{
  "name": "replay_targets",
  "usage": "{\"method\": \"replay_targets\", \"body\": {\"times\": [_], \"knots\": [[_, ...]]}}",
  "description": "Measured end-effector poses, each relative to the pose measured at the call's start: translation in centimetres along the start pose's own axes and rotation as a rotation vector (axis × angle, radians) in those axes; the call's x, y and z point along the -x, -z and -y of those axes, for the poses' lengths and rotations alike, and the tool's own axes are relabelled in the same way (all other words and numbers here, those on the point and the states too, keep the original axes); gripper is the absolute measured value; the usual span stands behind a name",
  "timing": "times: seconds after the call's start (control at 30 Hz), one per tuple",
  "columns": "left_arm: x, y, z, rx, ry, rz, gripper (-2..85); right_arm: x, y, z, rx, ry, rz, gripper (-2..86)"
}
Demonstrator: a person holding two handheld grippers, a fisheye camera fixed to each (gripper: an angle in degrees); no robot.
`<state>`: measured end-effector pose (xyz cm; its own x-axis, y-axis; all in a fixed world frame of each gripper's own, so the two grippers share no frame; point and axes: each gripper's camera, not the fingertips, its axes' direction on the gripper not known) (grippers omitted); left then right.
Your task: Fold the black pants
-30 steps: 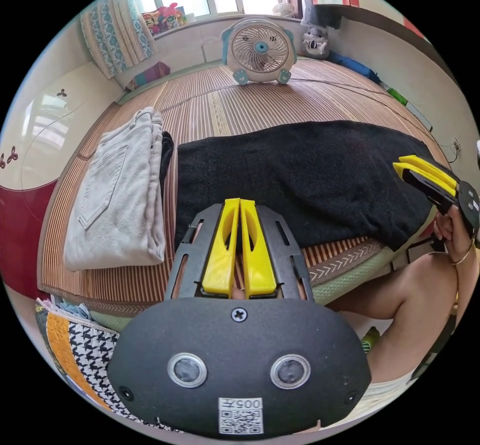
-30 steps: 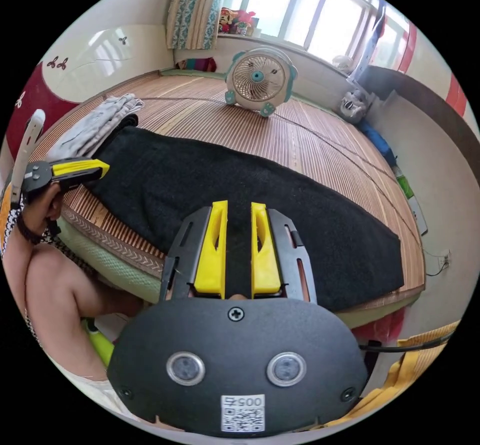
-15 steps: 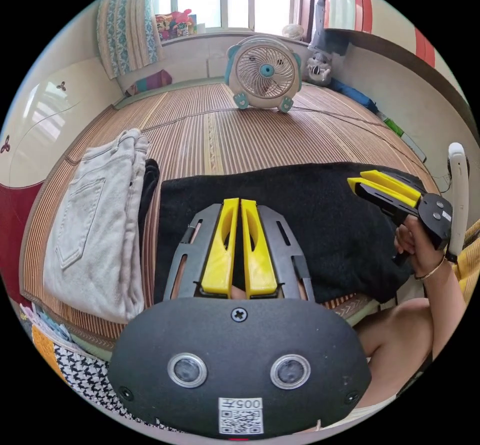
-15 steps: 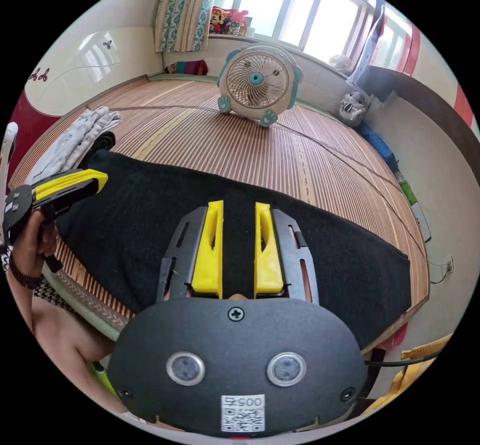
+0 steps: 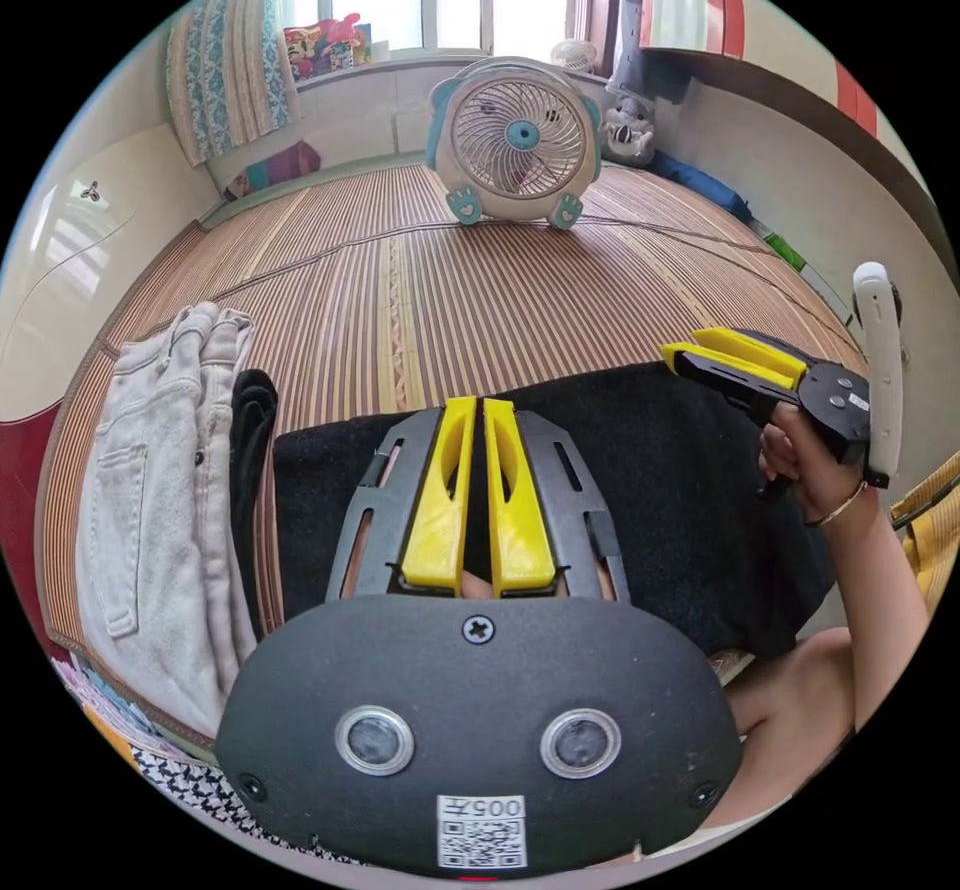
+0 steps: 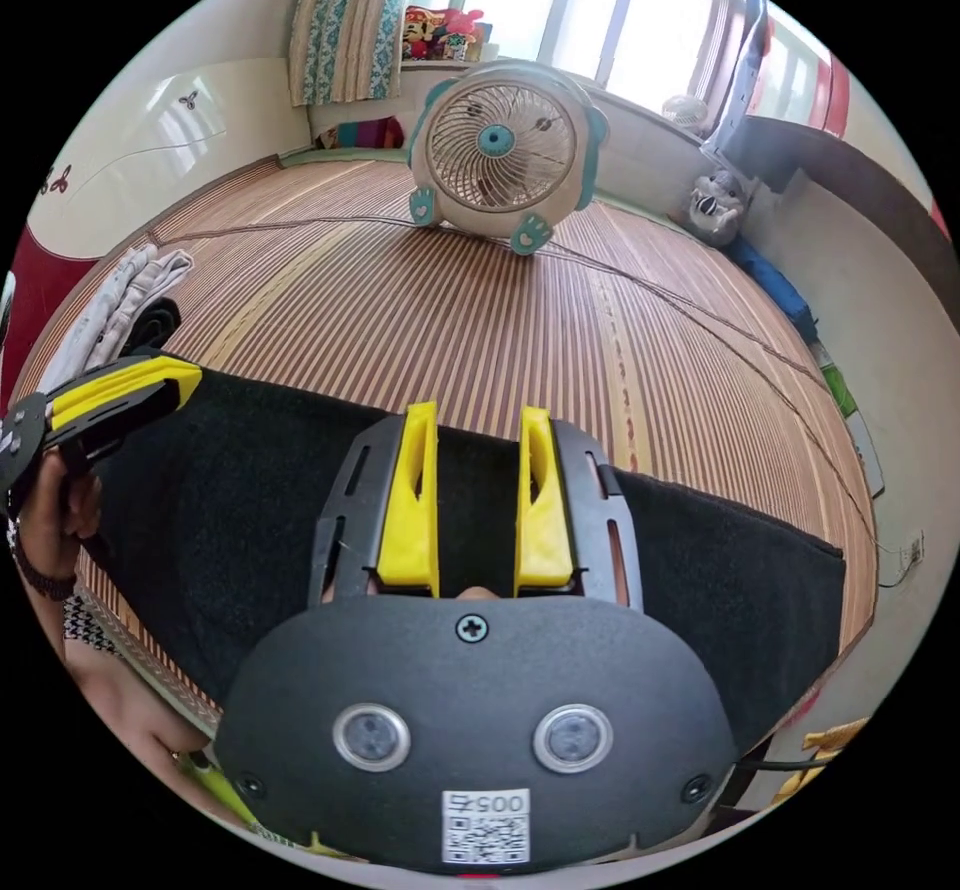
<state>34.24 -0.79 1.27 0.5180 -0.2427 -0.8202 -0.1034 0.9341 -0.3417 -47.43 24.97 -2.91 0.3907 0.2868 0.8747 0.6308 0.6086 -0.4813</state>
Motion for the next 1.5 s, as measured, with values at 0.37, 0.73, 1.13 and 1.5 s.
{"method": "replay_targets", "body": {"times": [0.37,0.73,1.13,1.5], "knots": [[1.1,0.6,-0.7,-0.012,0.008,0.001,3.1,1.1,-1.1,0.5,0.069,0.112,0.030,9.4],[-0.2,0.3,-2.7,0.052,-0.091,0.080,2.5,3.9,-1.5,-1.7,0.066,0.244,-0.086,-1.2],[1.0,2.3,-4.5,0.009,0.039,0.041,1.4,6.3,2.7,-5.0,0.016,0.298,-0.104,-1.3],[0.2,7.0,-11.1,-0.018,0.092,0.094,0.9,10.0,8.7,-12.9,0.003,0.378,-0.120,-1.3]]}}
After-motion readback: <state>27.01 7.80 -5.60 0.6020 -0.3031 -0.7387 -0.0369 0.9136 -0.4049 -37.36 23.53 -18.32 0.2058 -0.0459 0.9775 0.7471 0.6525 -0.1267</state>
